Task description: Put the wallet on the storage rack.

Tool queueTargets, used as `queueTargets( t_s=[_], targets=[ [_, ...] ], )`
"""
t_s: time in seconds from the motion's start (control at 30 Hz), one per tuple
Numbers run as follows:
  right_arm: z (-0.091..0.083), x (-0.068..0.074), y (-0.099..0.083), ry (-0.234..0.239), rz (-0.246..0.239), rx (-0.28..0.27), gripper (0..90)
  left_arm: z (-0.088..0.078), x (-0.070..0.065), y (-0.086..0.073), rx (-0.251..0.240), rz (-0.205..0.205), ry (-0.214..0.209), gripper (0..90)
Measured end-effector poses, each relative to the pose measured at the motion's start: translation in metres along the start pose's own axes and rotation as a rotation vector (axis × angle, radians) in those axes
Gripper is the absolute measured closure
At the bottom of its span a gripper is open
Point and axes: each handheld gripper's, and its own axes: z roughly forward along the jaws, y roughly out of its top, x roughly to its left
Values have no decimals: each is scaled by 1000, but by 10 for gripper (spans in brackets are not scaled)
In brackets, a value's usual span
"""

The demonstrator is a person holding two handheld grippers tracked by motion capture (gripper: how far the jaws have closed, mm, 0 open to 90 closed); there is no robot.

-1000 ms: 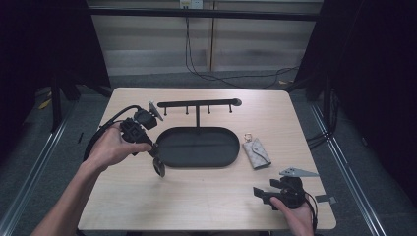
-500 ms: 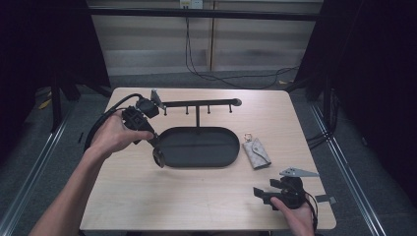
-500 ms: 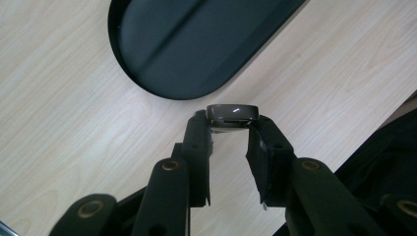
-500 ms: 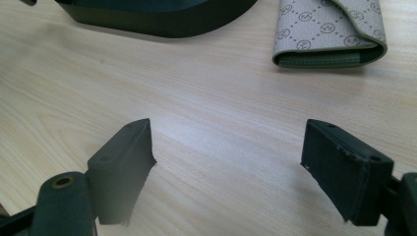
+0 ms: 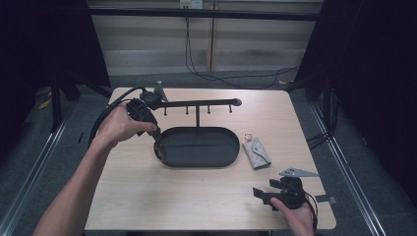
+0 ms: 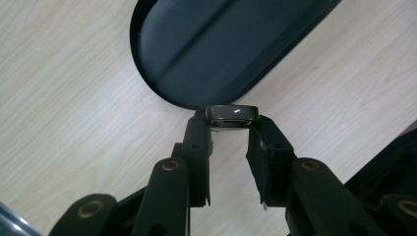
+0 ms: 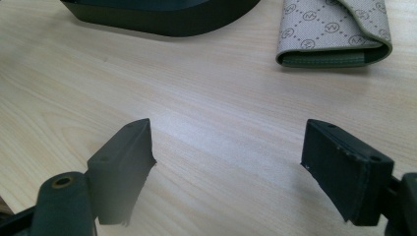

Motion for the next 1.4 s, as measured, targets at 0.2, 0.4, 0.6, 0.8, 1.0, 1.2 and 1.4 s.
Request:
queueTargets(
  t_s=[0.2, 0.4, 0.6, 0.8, 1.0, 1.2, 1.4],
  targets=[
    [-1, 0, 0, 5, -4, -1, 193, 0, 6, 12, 8, -33, 29, 708],
    [-1, 0, -1, 10, -8, 5, 194, -5, 6, 24, -1, -41, 45, 709],
    [-1, 0, -1, 11, -8, 8, 193, -3, 9, 33, 7, -52, 58, 708],
    [-1, -1, -1, 13, -8, 8, 193, 2, 16, 40, 11, -75, 45, 708],
    [-1, -1, -1, 15, -11, 9, 194, 7, 17, 47, 12, -95, 48, 707],
    [-1, -1, -1, 13, -10, 9, 193, 6, 18, 53, 5, -108, 57, 707],
    [0, -1, -1, 16, -17, 10, 193, 8, 21, 56, -1, -156, 63, 706]
  ],
)
